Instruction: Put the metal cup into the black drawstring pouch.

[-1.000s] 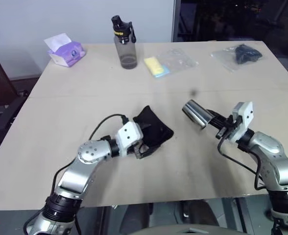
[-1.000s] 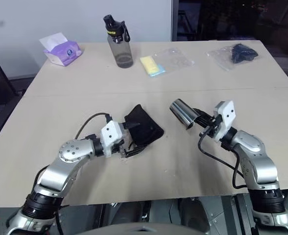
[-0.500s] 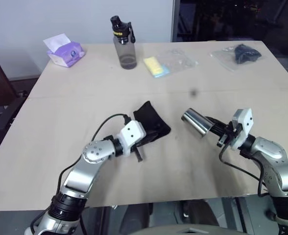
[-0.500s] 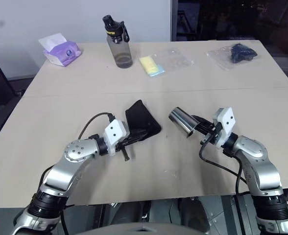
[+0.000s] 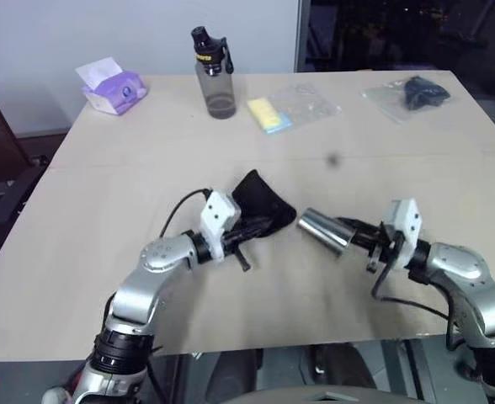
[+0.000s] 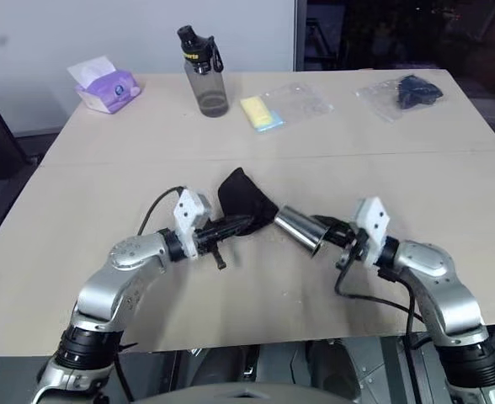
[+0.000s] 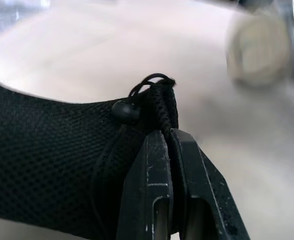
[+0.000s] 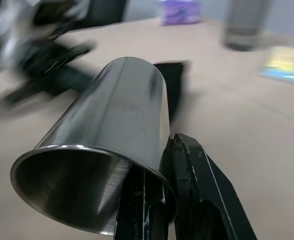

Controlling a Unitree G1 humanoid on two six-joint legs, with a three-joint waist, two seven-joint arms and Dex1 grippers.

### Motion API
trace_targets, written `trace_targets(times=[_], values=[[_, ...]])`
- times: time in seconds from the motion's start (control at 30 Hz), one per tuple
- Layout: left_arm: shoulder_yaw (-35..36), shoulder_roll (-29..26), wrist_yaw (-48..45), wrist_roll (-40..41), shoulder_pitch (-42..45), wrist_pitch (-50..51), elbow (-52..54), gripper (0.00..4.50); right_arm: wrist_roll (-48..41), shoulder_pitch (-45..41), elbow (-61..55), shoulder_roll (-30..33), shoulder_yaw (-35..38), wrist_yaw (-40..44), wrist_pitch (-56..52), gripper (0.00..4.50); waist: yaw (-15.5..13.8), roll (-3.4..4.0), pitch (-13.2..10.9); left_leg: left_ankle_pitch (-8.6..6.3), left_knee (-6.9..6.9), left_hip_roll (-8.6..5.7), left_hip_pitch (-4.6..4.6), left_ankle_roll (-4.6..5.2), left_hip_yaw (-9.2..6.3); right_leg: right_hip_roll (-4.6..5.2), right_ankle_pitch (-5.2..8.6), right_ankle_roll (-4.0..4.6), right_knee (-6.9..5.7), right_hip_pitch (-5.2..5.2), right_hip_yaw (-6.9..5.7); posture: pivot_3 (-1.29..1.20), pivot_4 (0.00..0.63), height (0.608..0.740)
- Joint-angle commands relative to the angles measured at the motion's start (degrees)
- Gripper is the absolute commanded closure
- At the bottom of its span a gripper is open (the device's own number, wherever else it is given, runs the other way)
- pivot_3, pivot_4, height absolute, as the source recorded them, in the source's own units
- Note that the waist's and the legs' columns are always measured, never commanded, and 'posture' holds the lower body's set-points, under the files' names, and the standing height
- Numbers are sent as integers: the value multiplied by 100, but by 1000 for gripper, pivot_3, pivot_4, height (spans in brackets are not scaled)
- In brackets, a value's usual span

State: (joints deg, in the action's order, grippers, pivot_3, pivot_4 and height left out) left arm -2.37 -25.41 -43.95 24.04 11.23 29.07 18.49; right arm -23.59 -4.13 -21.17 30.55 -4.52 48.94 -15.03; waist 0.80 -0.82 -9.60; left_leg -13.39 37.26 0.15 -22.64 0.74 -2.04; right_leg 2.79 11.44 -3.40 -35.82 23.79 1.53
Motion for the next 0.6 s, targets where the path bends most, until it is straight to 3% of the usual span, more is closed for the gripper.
trace_targets(times=[0.03, 0.27, 0.6], values=[[152, 2, 78, 306, 81, 208, 287, 4349, 68, -150, -242, -325, -136, -270, 159, 4500, 7, 0, 0, 0, 0, 0, 0, 0, 0, -1, 0, 0, 0, 0, 0, 0, 150, 740], [207, -9, 147, 646, 121, 449, 485, 4349, 238, -353, -34, -1122, -190, -1089, 54, 4500, -5, -1, -1, 0, 1, 0, -1, 0, -2, -1, 0, 2, -1, 0, 1, 0, 150, 740], [565, 281, 544, 1492, 321, 944, 648, 4349, 935, -180, 407, -945, -530, -1076, 244, 4500, 5, -2, -1, 0, 2, -3, -1, 0, -1, 0, -7, 13, -1, 0, 1, 0, 150, 740]])
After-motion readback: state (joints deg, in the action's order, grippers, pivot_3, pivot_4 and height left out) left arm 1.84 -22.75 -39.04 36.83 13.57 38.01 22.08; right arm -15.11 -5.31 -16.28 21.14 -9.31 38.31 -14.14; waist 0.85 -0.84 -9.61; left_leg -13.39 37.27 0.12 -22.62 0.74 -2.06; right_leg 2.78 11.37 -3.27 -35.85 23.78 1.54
